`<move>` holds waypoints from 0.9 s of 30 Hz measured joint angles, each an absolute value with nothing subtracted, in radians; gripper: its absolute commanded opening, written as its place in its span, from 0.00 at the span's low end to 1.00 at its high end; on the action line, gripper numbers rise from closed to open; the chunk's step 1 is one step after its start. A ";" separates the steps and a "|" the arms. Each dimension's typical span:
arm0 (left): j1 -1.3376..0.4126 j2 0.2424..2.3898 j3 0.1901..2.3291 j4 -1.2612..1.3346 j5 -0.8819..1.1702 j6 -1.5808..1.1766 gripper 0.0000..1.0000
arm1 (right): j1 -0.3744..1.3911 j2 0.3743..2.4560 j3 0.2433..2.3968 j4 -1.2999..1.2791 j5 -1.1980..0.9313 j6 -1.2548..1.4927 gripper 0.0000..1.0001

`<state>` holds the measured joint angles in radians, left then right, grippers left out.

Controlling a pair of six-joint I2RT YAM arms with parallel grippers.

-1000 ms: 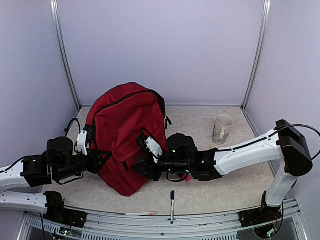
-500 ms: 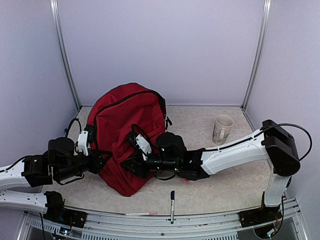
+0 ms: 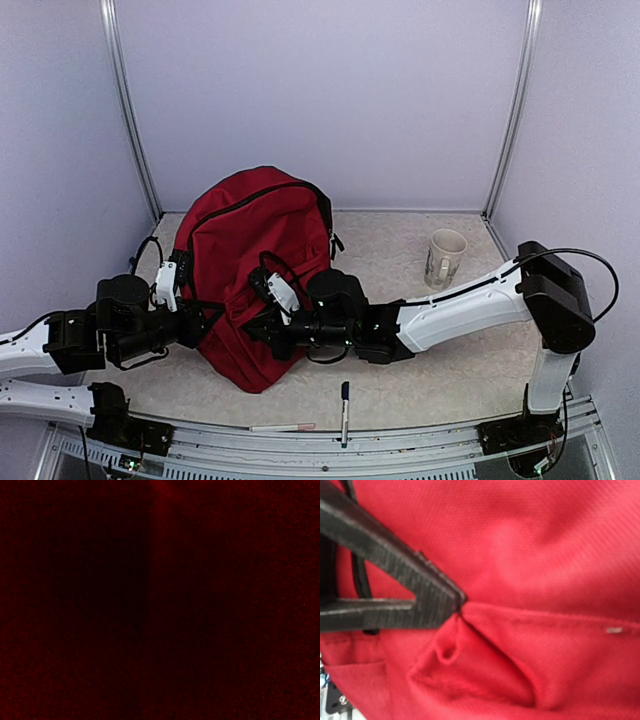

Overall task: Pack the student bag
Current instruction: Unzip the lower front pocket of the student bag.

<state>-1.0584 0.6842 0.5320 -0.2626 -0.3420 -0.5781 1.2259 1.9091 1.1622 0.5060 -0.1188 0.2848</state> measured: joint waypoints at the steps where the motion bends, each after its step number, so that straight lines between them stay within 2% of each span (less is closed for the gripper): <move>1: -1.058 0.684 0.532 -0.263 -0.342 -0.578 0.00 | 1.227 1.909 1.162 0.506 -0.115 0.282 0.00; 10: -1.062 0.667 0.533 -0.281 -0.345 -0.574 0.00 | 1.191 1.808 1.092 0.426 -0.033 0.229 0.00; 18: -1.066 0.653 0.552 -0.327 -0.350 -0.564 0.00 | 0.898 1.633 0.957 0.307 0.030 0.218 0.00; 26: -1.074 0.661 0.560 -0.330 -0.344 -0.540 0.00 | 0.795 1.548 0.898 0.258 -0.173 0.196 0.00; 27: -1.074 0.661 0.560 -0.330 -0.345 -0.538 0.00 | 0.789 1.544 0.898 0.250 -0.195 0.190 0.09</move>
